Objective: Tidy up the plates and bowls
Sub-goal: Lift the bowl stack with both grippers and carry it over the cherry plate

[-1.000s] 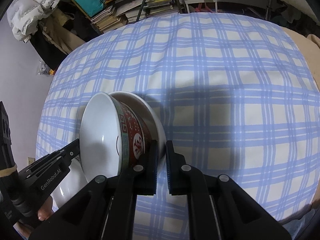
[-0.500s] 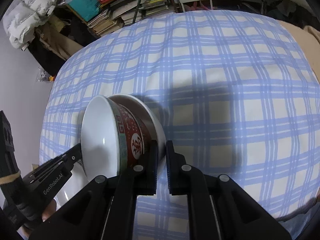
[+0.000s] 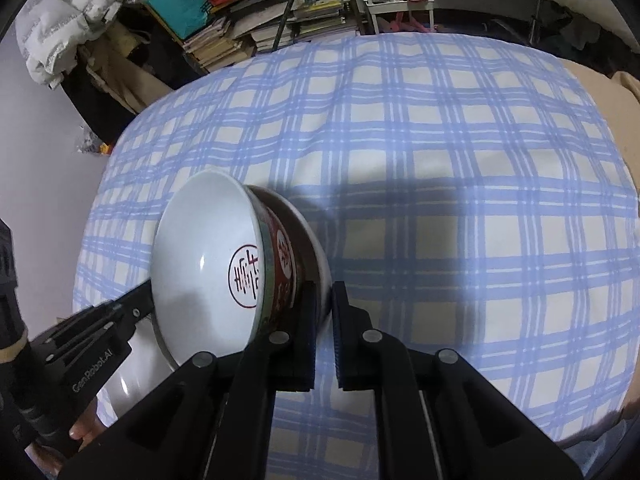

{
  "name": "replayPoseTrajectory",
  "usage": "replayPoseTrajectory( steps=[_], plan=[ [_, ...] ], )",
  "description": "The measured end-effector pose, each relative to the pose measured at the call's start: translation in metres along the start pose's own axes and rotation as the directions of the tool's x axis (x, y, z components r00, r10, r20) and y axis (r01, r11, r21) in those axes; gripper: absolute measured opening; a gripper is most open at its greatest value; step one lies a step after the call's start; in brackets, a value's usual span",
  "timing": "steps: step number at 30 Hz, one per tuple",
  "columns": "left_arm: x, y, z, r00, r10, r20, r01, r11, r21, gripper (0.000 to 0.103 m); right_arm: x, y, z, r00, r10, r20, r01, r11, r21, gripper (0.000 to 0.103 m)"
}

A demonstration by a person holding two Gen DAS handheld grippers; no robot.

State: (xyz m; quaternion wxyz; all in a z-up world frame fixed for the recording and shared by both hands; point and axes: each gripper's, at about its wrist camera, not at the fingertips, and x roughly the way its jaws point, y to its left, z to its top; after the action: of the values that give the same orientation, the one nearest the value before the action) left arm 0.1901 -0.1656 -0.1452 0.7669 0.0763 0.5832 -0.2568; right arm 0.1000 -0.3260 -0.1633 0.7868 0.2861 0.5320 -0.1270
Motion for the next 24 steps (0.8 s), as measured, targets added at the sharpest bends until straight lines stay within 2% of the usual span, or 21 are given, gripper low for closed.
replayPoseTrajectory(
  steps=[5, 8, 11, 14, 19, 24],
  plan=[
    [0.003, 0.012, 0.001, 0.999, -0.045, -0.029, 0.043, 0.998, -0.056, 0.002, -0.003, 0.002, 0.0, 1.0, 0.02, 0.012, -0.02, 0.999, -0.027, 0.011],
    [-0.001, 0.009, -0.001, 0.999, -0.05, -0.02, 0.049, 0.998, -0.044, 0.003, -0.004, -0.001, 0.001, 0.999, 0.04, 0.006, -0.04, 0.999, -0.015, 0.011],
    [-0.003, 0.004, -0.002, 0.999, -0.031, -0.015, 0.031, 0.999, -0.016, 0.003, -0.004, -0.001, 0.001, 1.0, 0.024, 0.005, -0.024, 1.0, -0.02, 0.011],
    [0.001, 0.007, 0.0, 0.999, -0.037, -0.032, 0.036, 0.999, -0.027, 0.003, -0.003, -0.003, 0.0, 0.999, 0.033, -0.001, -0.033, 0.999, -0.011, 0.011],
    [0.009, 0.006, 0.006, 0.995, -0.026, -0.093, 0.026, 1.0, 0.001, 0.004, 0.004, -0.009, 0.004, 0.997, 0.044, -0.06, -0.044, 0.999, 0.015, 0.01],
    [0.014, 0.003, 0.01, 0.989, -0.011, -0.149, 0.013, 1.0, 0.012, 0.005, 0.011, -0.004, 0.004, 0.992, 0.01, -0.126, -0.016, 0.999, -0.045, 0.01]
  ],
)
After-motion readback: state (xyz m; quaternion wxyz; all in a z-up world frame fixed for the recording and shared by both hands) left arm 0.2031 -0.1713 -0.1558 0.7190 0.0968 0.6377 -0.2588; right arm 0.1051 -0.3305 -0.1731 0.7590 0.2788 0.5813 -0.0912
